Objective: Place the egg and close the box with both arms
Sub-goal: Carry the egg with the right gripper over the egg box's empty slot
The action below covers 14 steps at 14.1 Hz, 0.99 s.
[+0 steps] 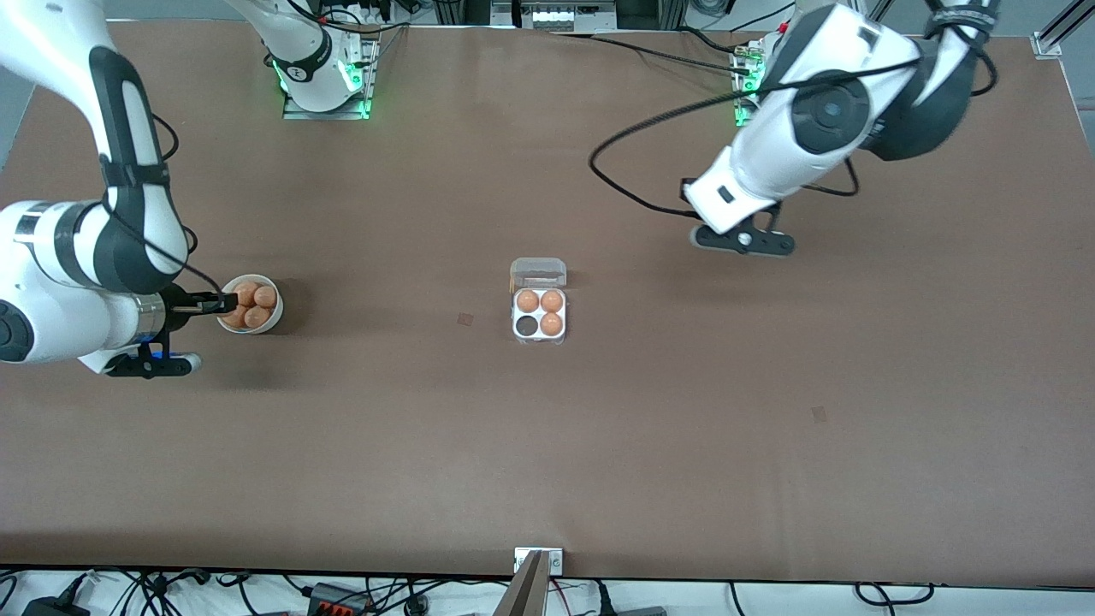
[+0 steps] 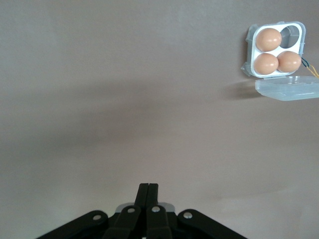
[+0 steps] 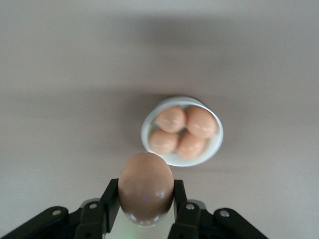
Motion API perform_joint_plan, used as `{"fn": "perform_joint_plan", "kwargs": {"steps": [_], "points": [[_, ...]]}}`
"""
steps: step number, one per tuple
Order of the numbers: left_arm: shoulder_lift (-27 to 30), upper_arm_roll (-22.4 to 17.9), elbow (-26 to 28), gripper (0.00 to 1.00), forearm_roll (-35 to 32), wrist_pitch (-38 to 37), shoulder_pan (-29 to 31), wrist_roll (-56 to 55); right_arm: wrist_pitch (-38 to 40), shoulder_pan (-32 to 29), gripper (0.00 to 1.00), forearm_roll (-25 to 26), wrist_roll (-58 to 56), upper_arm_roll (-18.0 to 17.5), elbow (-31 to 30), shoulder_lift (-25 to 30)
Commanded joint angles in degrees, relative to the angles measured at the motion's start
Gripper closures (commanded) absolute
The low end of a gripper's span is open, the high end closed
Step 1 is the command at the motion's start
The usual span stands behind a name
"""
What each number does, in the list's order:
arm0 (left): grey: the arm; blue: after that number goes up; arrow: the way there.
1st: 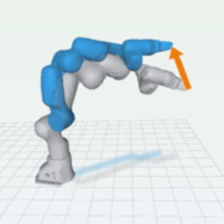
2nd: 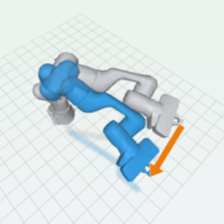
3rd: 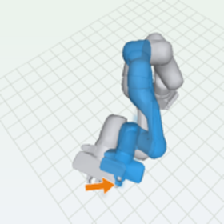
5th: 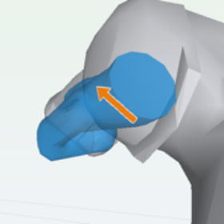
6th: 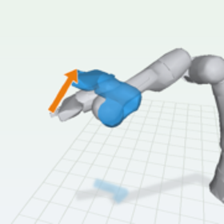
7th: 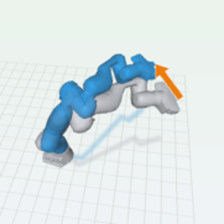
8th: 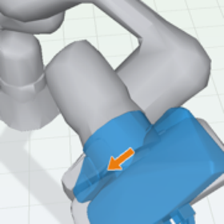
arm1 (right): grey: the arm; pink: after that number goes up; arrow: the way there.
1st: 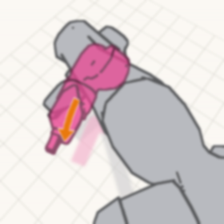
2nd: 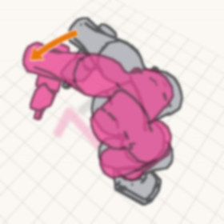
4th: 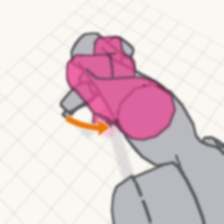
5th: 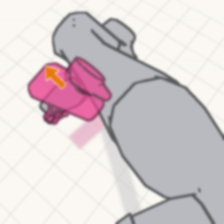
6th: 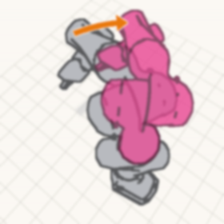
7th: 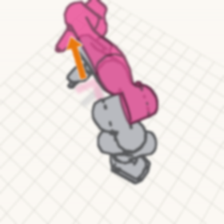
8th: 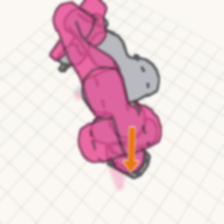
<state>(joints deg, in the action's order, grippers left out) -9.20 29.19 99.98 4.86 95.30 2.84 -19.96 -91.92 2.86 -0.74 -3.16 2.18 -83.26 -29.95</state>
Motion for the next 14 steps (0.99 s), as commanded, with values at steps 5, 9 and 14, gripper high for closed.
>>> {"fn": "perform_joint_plan", "kwargs": {"steps": [5,9,14], "points": [[0.85,0.43,0.39,0.99,0.42,-0.11,1.9,3.35,-13.0,16.64,0.77,-3.92,4.03,0.37,4.67,-3.7],[0.76,0.43,0.39,0.99,0.42,-0.11,1.99,3.35,-16.26,24.64,0.77,-5.68,10.79,0.37,10.56,-9.41],[0.76,0.43,0.48,0.99,0.42,-0.11,1.9,3.17,-26.62,31.41,0.77,-7.08,20.62,0.02,10.66,-13.81]]}}
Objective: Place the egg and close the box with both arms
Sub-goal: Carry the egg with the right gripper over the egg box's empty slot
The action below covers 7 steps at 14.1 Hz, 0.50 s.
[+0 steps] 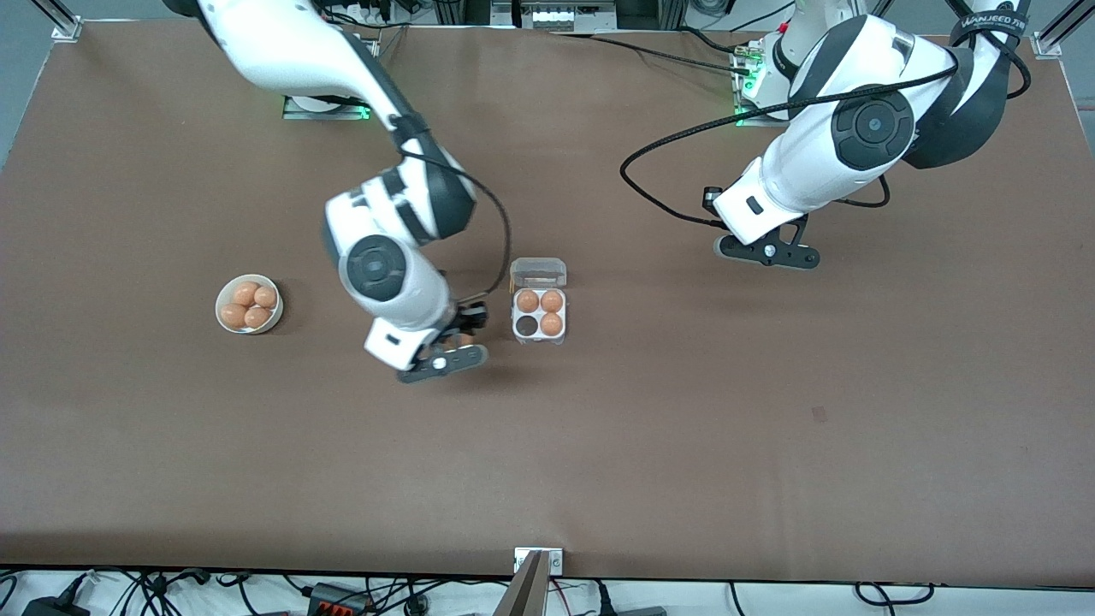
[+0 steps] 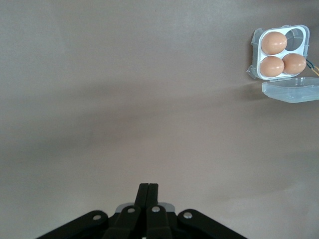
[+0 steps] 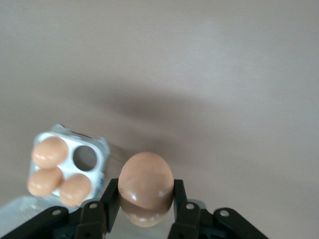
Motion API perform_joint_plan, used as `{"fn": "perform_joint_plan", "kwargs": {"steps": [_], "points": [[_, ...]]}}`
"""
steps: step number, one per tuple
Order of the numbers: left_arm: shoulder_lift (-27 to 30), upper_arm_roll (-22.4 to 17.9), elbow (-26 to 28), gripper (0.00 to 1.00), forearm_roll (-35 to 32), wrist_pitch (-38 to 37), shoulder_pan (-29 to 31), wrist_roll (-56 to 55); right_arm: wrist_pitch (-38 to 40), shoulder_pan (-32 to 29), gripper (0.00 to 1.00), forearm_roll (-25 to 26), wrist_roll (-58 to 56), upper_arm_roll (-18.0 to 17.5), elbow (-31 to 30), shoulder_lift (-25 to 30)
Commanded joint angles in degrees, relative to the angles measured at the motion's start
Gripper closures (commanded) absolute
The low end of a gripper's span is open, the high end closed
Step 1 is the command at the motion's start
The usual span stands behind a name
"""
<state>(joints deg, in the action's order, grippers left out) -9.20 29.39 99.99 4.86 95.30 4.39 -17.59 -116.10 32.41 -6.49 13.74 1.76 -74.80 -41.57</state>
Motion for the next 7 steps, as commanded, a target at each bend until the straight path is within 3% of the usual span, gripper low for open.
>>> {"fn": "perform_joint_plan", "kwargs": {"steps": [1,4,7], "points": [[0.76,0.23,0.47,0.99,0.42,-0.11,0.35,0.8,-4.46,3.17,0.77,-1.59,5.75,0.44,2.2,-3.07],[0.76,0.32,0.47,0.99,0.42,-0.11,0.35,0.8,-10.18,5.9,0.77,-1.6,11.21,0.44,2.2,-5.8],[0.76,0.32,0.56,0.99,0.42,-0.11,0.35,0.8,-10.99,6.61,0.77,-3.43,12.27,0.35,2.11,-7.03]]}}
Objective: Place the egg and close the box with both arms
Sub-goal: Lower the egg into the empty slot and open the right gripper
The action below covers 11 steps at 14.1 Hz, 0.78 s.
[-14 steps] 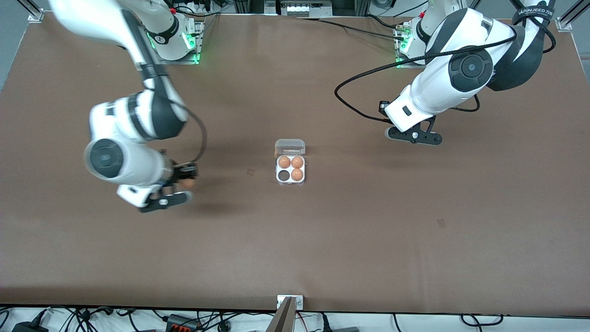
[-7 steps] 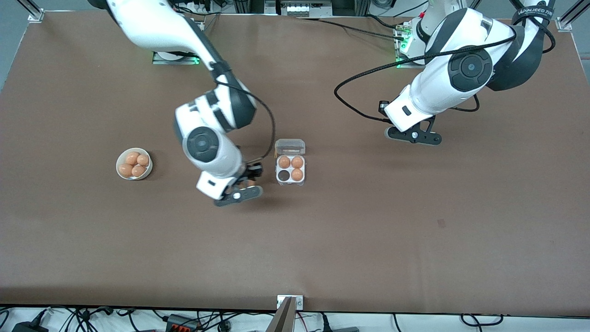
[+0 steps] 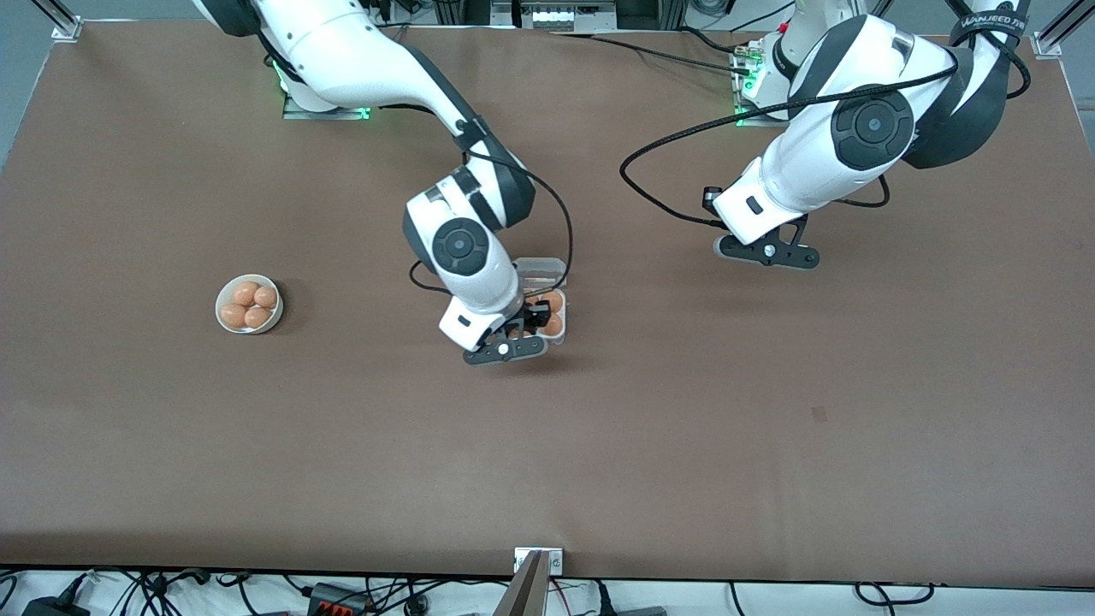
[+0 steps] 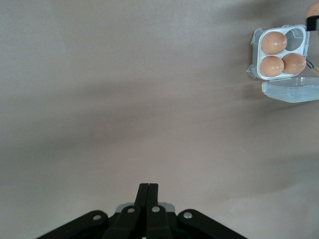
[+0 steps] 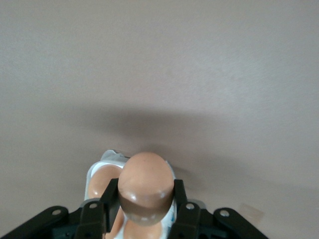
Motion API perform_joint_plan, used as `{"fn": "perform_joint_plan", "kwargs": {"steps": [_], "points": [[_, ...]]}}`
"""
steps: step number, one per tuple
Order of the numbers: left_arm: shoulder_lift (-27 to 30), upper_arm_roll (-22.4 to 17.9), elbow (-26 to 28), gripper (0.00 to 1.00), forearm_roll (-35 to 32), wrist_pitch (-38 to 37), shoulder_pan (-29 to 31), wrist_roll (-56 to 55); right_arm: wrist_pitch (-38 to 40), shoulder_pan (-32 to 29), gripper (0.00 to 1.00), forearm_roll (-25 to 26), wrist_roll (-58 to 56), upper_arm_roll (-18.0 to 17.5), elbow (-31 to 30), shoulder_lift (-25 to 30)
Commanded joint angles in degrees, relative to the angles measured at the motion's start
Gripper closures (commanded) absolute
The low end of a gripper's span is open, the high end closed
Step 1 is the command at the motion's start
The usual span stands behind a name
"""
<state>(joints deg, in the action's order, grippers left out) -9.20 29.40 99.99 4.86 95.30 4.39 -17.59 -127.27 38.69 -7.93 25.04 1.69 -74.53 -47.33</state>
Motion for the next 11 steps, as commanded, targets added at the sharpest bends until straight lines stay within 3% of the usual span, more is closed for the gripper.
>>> {"fn": "perform_joint_plan", "kwargs": {"steps": [1,6,11], "points": [[0.76,0.31,0.47,0.99,0.42,-0.11,0.35,0.8,0.52,0.33,0.77,-3.65,0.98,0.42,1.58,-1.18],[0.76,0.31,0.47,0.99,0.42,-0.11,0.35,0.8,7.81,0.33,0.77,-4.28,0.89,0.5,1.49,-1.01],[0.68,0.31,0.47,0.99,0.42,-0.11,0.35,0.8,7.21,0.33,0.77,-4.28,0.45,0.42,1.84,-2.06]]}}
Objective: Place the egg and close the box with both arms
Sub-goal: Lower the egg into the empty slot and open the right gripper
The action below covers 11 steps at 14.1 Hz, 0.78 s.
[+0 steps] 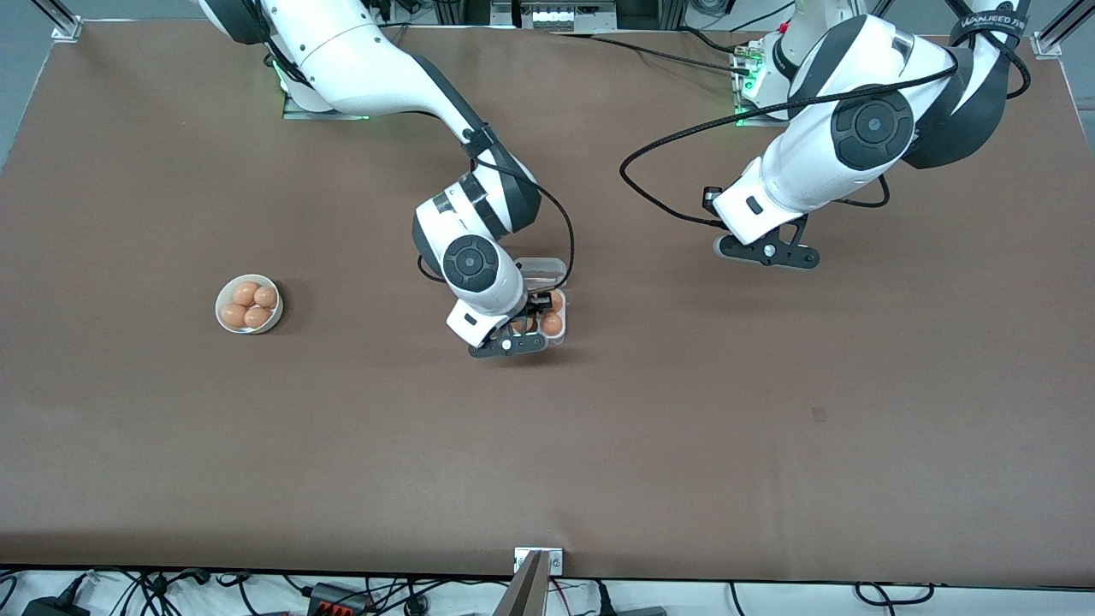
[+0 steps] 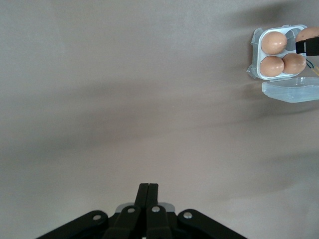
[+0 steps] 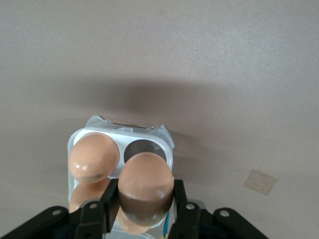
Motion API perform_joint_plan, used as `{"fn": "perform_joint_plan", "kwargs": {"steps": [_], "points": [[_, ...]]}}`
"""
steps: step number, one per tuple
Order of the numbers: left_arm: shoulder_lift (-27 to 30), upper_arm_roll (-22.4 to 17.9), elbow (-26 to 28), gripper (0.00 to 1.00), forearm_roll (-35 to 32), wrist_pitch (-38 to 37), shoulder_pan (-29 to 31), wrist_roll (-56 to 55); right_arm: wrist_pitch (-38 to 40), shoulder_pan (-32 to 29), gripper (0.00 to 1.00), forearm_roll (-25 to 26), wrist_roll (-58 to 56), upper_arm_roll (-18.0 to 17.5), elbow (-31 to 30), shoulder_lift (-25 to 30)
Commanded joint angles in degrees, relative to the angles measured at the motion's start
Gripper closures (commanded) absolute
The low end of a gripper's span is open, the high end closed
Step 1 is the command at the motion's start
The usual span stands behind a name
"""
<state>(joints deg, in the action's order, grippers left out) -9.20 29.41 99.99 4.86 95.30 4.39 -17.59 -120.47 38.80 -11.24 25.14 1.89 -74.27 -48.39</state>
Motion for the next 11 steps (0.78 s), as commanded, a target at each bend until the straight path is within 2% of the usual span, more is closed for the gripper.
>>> {"fn": "perform_joint_plan", "kwargs": {"steps": [1,5,6,7,8,11], "points": [[0.68,0.3,0.47,0.99,0.42,-0.11,0.36,0.8,-0.46,0.23,0.77,-1.07,0.35,0.04,1.58,-1.09],[0.77,0.3,0.55,0.99,0.42,-0.11,0.36,0.8,-2.66,0.14,0.76,-0.98,0.53,-0.84,1.58,-2.15],[0.68,0.3,0.47,0.99,0.42,-0.11,0.36,0.8,-2.58,0.23,0.62,-0.98,0.62,-0.84,1.58,-2.15],[0.68,0.3,0.47,0.99,0.42,-0.11,0.36,0.8,-2.58,0.23,0.1,-0.98,1.14,-0.84,1.58,-1.97],[0.76,0.3,0.55,0.99,0.42,-0.11,0.27,0.8,-2.4,0.14,0.0,-0.98,1.06,-0.84,1.58,-1.71],[0.68,0.3,0.55,0.99,0.42,-0.11,0.27,0.8,-1.61,0.14,0.0,-0.81,4.38,-0.75,1.58,0.39]]}}
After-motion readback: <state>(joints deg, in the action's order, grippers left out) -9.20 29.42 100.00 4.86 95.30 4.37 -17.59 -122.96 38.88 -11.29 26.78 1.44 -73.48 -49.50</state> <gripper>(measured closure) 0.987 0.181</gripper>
